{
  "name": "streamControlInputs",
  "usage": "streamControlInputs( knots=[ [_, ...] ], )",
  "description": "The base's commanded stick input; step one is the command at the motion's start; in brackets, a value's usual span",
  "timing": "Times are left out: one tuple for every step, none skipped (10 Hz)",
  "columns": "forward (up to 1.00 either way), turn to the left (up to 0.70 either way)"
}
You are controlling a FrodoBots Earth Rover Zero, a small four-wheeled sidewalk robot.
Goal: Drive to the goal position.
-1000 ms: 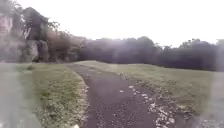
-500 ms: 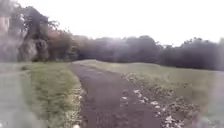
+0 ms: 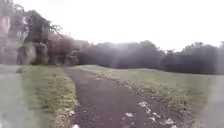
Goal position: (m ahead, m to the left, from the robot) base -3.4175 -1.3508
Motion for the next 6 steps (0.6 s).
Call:
streamControlInputs(
  knots=[
    [0.85,0.03],
    [0.85,0.13],
    [0.85,0.14],
    [0.85,0.15],
    [0.85,0.12],
    [0.85,0.1]
  ],
)
